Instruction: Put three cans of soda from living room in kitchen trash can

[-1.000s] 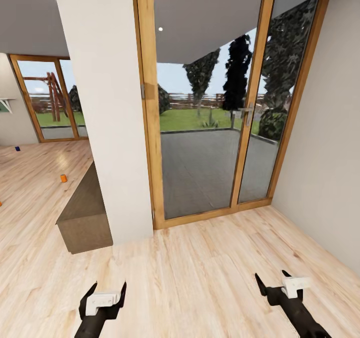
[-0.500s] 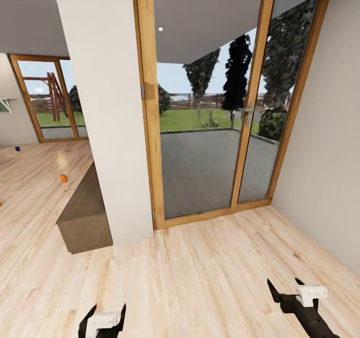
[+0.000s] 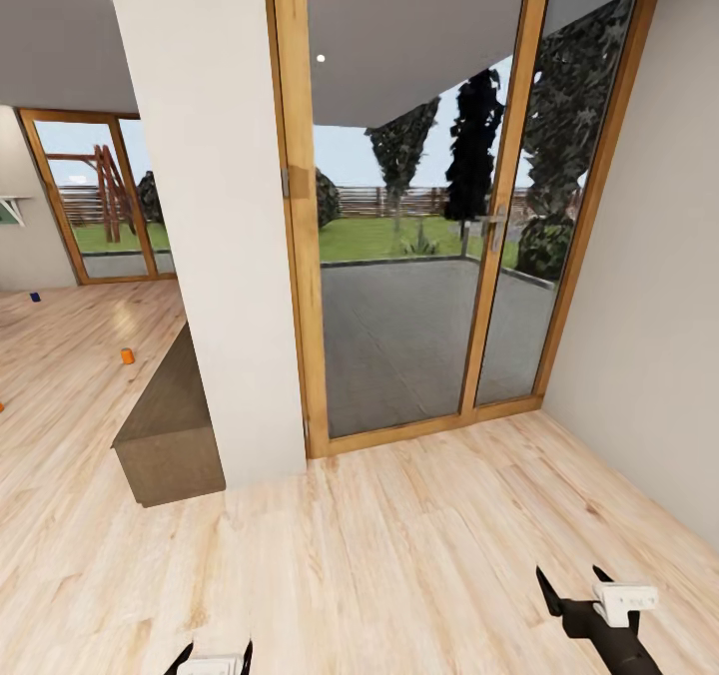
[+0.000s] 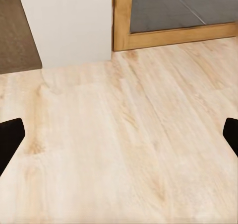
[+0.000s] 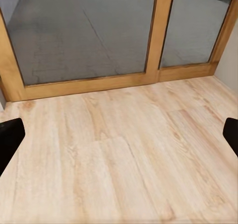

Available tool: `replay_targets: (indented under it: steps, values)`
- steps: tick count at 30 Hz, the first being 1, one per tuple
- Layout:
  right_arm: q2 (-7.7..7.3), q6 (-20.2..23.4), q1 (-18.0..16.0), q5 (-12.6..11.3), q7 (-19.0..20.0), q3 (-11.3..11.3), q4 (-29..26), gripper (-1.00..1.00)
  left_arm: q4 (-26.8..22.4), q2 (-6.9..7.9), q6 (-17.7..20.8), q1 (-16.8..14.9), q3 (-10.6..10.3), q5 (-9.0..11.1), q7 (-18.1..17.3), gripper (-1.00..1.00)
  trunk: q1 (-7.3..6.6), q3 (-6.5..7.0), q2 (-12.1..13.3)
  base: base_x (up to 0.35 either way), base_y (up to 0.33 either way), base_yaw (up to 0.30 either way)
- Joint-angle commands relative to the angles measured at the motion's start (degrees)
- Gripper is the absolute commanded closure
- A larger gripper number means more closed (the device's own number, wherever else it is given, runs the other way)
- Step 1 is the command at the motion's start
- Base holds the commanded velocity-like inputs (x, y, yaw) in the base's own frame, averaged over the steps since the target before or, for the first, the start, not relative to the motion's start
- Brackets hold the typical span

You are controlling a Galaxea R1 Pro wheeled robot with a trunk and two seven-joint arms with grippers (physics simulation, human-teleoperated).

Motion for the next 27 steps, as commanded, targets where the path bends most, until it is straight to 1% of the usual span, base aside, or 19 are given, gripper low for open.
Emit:
replay_targets:
  steps: [1, 27]
  values:
    - [0.03, -0.1, 0.0, 0.0, 0.0, 0.0, 0.1, -1.00, 0.2, 0.00, 0.0, 0.0, 0.0, 0.0, 0.0, -1.00, 0.00, 0.00, 0.0, 0.000, 0.000, 0.000]
    - [0.15, -0.3, 0.0, -0.1, -0.4, 0.1, 0.3, -1.00, 1.0, -0.05, 0.0, -0.1, 0.0, -0.1, 0.0, -1.00, 0.00, 0.00, 0.0, 0.000, 0.000, 0.000]
